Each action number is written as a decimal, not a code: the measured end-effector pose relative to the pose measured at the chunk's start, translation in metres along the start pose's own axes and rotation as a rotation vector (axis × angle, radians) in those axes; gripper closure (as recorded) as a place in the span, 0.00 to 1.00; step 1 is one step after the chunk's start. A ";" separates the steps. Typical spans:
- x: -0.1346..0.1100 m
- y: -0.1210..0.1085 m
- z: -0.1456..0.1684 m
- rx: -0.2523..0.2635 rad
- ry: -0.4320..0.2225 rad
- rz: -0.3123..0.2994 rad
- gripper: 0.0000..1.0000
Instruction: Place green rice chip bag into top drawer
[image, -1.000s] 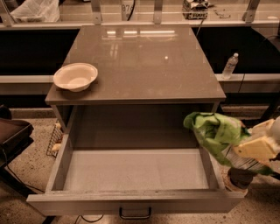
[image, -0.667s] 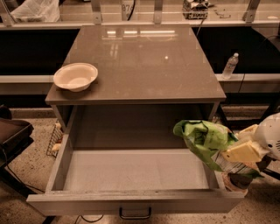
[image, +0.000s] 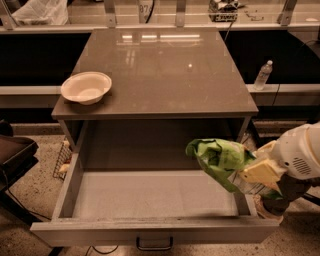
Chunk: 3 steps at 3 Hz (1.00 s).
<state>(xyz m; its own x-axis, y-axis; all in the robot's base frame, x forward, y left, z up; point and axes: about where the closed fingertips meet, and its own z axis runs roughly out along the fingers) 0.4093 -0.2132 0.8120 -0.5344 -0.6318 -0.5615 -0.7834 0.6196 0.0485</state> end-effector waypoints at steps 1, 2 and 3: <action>-0.032 0.002 0.053 -0.025 0.014 -0.073 1.00; -0.060 0.004 0.095 -0.048 0.018 -0.134 1.00; -0.067 0.004 0.129 -0.044 0.015 -0.138 1.00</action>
Offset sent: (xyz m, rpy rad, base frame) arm 0.0942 0.1318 -0.0705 -0.0410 -0.0346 0.2142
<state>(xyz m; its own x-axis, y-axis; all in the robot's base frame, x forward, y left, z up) 0.4832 -0.1086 0.7426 -0.4247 -0.7168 -0.5531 -0.8629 0.5052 0.0079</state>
